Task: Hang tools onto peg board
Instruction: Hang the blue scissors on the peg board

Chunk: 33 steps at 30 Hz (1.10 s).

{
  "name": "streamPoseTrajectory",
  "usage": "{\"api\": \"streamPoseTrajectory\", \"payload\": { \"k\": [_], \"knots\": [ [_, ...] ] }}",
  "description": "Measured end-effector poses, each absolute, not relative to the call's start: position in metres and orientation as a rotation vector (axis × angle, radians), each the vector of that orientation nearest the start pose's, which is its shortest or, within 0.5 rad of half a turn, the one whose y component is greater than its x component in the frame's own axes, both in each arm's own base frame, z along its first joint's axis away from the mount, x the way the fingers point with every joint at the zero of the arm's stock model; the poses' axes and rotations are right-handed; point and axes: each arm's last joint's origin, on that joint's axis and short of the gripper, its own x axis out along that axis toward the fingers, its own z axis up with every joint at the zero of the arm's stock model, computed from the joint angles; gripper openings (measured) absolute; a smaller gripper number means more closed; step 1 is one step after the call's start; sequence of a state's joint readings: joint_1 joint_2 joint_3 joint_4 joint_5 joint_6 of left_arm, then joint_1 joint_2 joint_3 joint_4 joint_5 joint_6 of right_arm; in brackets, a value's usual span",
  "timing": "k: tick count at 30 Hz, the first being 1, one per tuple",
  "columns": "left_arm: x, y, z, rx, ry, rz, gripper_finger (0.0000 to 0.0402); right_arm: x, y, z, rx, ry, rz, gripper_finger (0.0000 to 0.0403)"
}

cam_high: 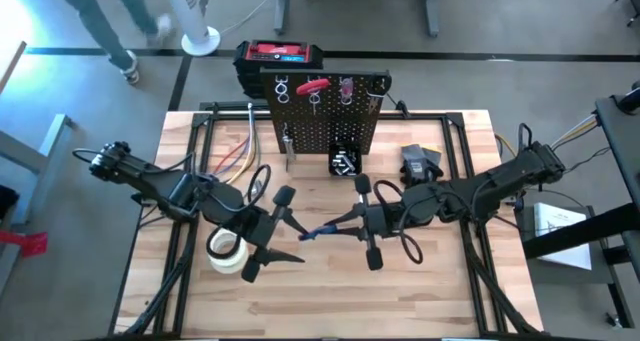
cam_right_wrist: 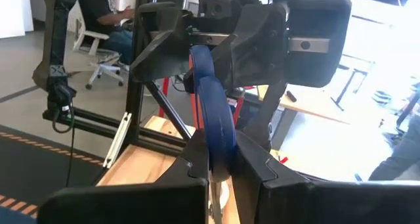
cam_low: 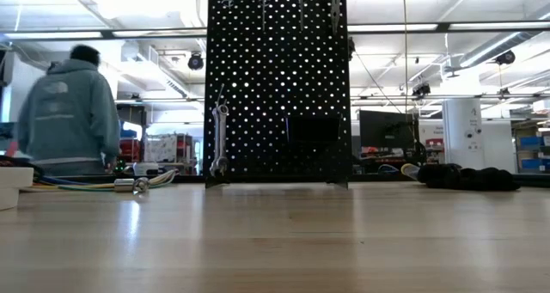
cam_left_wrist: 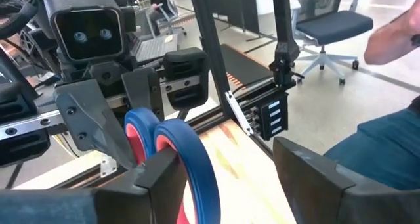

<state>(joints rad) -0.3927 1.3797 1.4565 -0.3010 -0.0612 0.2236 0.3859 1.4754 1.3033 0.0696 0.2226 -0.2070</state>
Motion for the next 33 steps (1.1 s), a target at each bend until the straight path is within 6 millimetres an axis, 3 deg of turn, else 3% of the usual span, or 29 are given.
{"api": "streamPoseTrajectory", "payload": {
  "k": [10, 17, 21, 27, 33],
  "knots": [
    [0.270, -0.109, 0.413, 0.163, 0.344, -0.346, 0.0222, 0.317, 0.121, 0.371, -0.263, 0.111, 0.156, 0.0016],
    [0.260, -0.113, 0.422, 0.170, 0.311, -0.642, 0.0222, 0.309, 0.124, 0.378, -0.245, 0.091, 0.322, 0.0016],
    [0.256, -0.111, 0.423, 0.188, 0.338, -0.657, 0.0222, 0.301, 0.121, 0.386, -0.236, 0.066, 0.344, 0.0016],
    [0.251, -0.108, 0.415, 0.171, 0.415, -0.595, 0.0221, 0.271, 0.108, 0.417, -0.223, -0.033, 0.309, 0.0016],
    [0.254, -0.103, 0.381, 0.162, 0.466, -0.422, 0.0203, 0.222, 0.076, 0.458, -0.266, -0.182, 0.103, 0.0016]
  ]
}}
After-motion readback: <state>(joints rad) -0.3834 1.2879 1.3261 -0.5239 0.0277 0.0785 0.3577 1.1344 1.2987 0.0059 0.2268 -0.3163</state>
